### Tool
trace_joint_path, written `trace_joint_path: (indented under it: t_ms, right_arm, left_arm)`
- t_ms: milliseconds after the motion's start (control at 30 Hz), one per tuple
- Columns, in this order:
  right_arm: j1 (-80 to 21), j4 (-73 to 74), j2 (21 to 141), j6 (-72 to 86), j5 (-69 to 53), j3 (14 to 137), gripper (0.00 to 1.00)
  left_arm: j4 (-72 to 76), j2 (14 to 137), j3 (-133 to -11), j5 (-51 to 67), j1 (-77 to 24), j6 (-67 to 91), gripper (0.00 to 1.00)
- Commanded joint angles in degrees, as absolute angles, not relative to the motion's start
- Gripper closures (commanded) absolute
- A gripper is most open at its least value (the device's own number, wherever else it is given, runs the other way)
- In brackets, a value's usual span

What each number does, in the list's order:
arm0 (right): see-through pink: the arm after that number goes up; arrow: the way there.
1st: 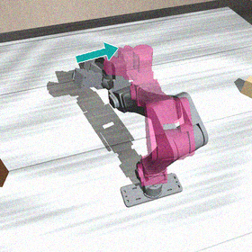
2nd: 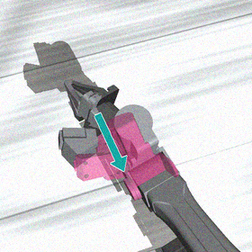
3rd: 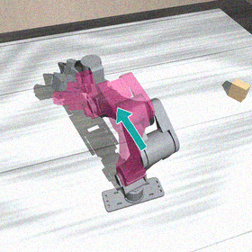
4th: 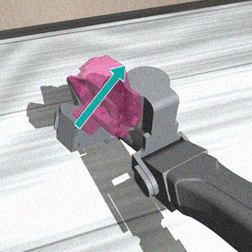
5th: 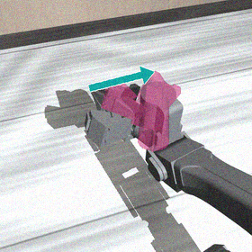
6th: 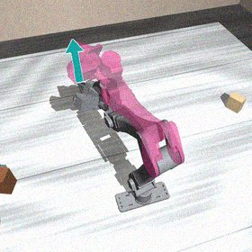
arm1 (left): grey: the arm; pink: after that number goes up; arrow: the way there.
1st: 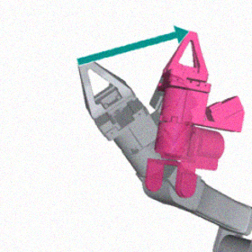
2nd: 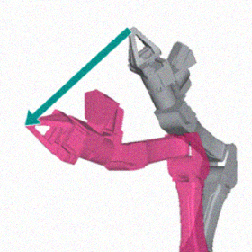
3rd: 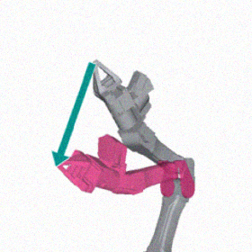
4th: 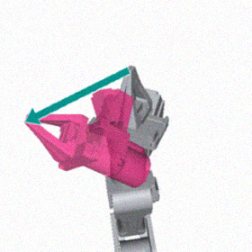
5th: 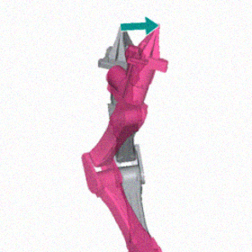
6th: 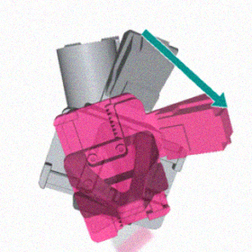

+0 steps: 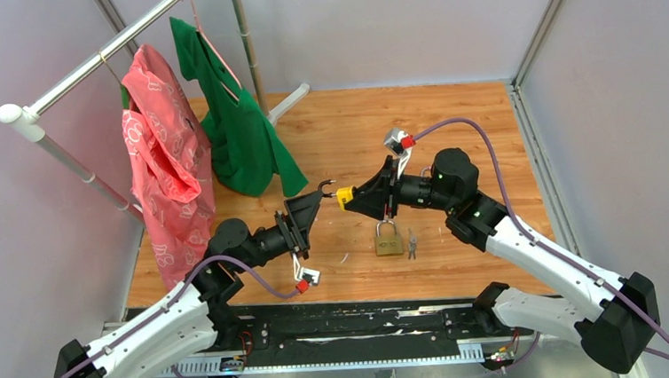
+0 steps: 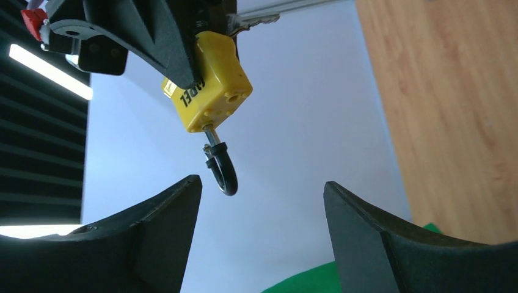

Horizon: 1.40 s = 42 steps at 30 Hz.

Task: Lock with the key
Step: Lock the lock.

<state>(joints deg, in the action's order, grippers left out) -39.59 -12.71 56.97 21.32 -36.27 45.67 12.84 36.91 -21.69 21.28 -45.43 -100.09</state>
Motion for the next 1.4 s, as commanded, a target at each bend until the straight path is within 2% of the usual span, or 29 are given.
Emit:
trace_joint_path:
  t_ms: [0,133,233,367,400,633,700,833,967,1200,1367]
  right_arm:
    - [-39.26,-19.06,57.14,24.10,-39.30,46.40,1.00]
    - [-39.27,-18.68,57.24,23.98,-39.63,46.25,1.00]
    - [-39.23,-18.73,57.00,23.91,-39.37,45.89,1.00]
    - [-39.22,-19.58,57.75,24.38,-40.20,46.17,1.00]
    - [-39.25,-19.67,57.90,24.38,-40.36,46.34,1.00]
    - [-39.21,-17.97,56.84,23.35,-39.30,46.43,1.00]
    - [-39.22,-17.78,56.73,23.38,-38.61,46.32,1.00]
    - [-39.21,-17.67,56.19,22.76,-36.71,46.58,1.00]
    - [-39.14,-17.75,56.34,20.43,-36.32,46.43,1.00]
    - [-38.10,-20.94,55.36,6.21,-46.41,46.07,1.00]
    - [-36.45,-17.88,57.88,-0.52,-49.53,48.62,1.00]
  left_arm:
    - [26.26,39.81,-21.35,19.26,-45.72,-107.99,0.23]
    - [26.63,41.21,-22.91,19.21,-45.87,-104.63,0.29]
    - [26.63,41.82,-23.72,19.35,-46.03,-102.24,0.42]
    - [25.85,42.57,-26.42,21.83,-46.43,-93.09,0.44]
    - [23.56,42.77,-28.37,21.66,-46.60,-90.36,0.47]
    - [18.56,42.79,-31.81,21.43,-47.26,-84.25,0.86]
    - [12.58,41.73,-33.11,23.23,-47.45,-82.80,0.99]
    - [-9.62,41.17,-39.58,29.01,-47.55,-80.72,1.00]
    - [-19.73,43.13,-45.03,33.97,-47.55,-63.19,1.00]
    - [-19.29,44.92,-49.15,42.97,-47.42,-31.14,1.00]
    - [-14.75,46.55,-50.70,44.89,-45.82,-21.81,1.00]
